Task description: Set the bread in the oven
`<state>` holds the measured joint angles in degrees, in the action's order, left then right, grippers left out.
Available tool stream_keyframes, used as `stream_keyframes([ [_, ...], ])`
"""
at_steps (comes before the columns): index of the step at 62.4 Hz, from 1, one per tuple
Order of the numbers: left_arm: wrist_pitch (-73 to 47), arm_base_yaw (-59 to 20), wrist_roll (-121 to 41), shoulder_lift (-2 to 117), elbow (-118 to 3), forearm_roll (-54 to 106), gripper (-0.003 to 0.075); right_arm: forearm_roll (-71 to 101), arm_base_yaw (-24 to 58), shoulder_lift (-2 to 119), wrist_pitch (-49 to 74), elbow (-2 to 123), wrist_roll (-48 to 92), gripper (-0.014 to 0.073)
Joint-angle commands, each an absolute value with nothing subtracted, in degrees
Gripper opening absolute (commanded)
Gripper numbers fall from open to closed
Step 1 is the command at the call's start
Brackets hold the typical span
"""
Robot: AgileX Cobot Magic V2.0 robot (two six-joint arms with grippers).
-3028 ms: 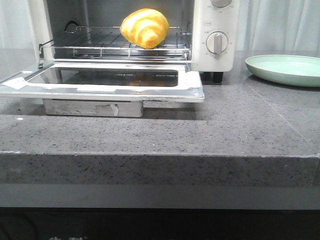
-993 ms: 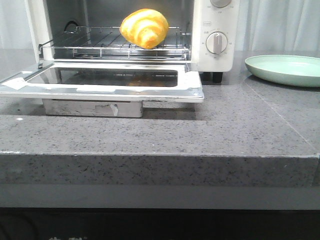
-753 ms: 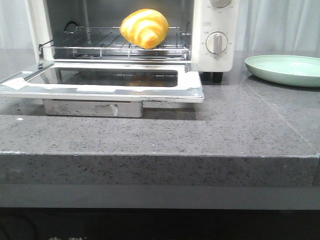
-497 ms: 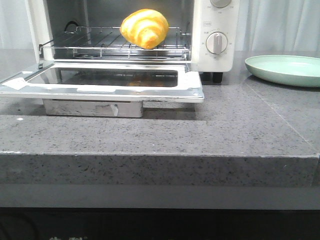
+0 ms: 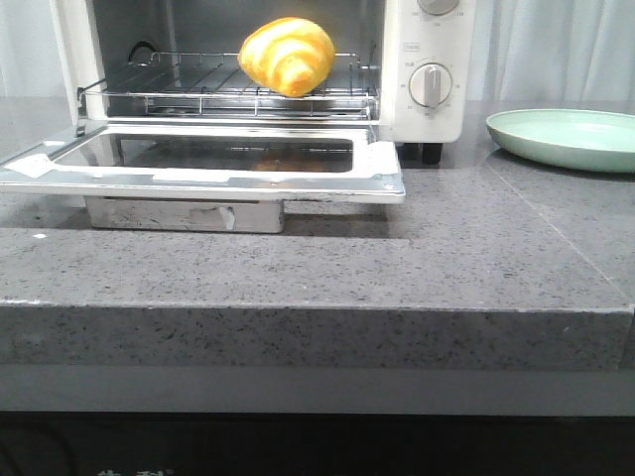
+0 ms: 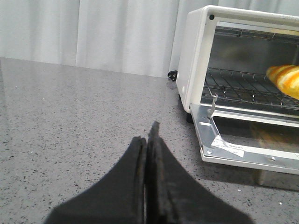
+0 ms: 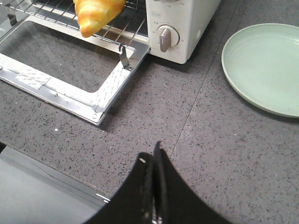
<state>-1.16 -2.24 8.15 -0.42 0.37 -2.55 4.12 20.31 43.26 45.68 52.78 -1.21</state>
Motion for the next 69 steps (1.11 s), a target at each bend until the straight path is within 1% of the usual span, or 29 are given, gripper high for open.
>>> stream_keyframes([
  [1,3.9,-2.3,8.1,-1.7,1.8,-2.1,-0.0018,3.6,20.0,43.3,41.7,54.0,-0.6,-0.012],
  [28,3.9,-2.3,8.1,-1.7,1.8,-2.1,-0.0018,3.6,20.0,42.6,41.3,53.3,-0.6,-0.012],
  [32,3.9,-2.3,8.1,-1.7,1.8,-2.1,-0.0018,2.5,18.4,41.1,39.7,51.6,-0.6,-0.012],
  [38,3.9,-2.3,8.1,-1.7,1.8,-2.1,-0.0018,2.8,13.8,35.8,34.2,45.7,-0.6,-0.012],
  [52,3.9,-2.3,8.1,-1.7,1.8,-2.1,-0.0018,2.9,3.8,19.1,13.8,25.6,-0.6,-0.012],
  [62,3.9,-2.3,8.1,-1.7,1.8,-2.1,-0.0018,2.9,-0.1,6.6,4.8,12.1,-0.6,-0.012],
  [69,3.9,-2.3,8.1,-1.7,1.8,-2.1,-0.0018,2.9,-1.2,1.3,1.8,5.3,-0.6,-0.012],
])
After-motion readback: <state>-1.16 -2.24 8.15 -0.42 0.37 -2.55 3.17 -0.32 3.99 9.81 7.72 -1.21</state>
